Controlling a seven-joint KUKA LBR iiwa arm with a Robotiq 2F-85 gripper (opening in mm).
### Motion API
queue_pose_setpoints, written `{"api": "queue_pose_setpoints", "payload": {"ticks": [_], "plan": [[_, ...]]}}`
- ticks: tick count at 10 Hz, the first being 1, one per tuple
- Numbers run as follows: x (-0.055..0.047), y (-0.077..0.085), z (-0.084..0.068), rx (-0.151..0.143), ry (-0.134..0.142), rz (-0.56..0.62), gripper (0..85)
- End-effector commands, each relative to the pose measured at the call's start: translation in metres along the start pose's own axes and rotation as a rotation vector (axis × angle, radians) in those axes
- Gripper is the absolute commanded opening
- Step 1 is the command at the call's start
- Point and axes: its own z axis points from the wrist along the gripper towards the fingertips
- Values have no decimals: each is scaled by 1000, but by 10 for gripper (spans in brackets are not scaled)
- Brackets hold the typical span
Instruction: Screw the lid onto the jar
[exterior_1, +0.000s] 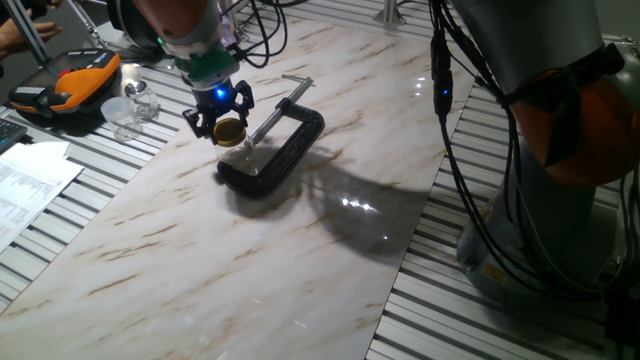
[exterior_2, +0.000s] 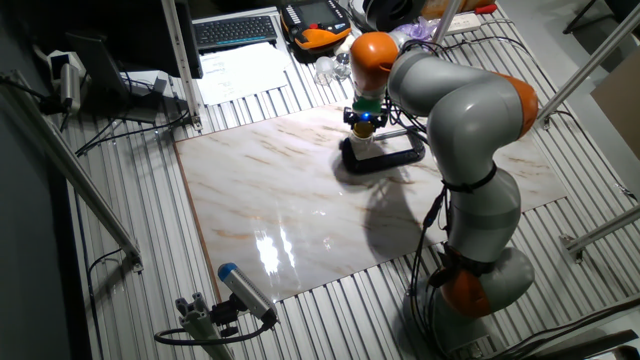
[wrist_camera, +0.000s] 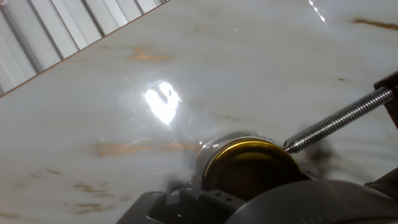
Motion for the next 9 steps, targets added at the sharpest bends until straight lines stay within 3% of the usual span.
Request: {"api": "queue_pose_setpoints", "payload": {"ticks": [1, 4, 5, 6, 7, 8, 9], "plan": [[0, 0, 0, 0, 1, 0, 0], [0, 0, 0, -12, 13, -18, 0], [0, 0, 0, -9, 10, -18, 170], [0, 0, 0, -3, 6, -14, 170], [0, 0, 0, -3, 5, -10, 340], [0, 0, 0, -4, 1, -6, 340], [0, -1, 0, -8, 1, 1, 510]]}}
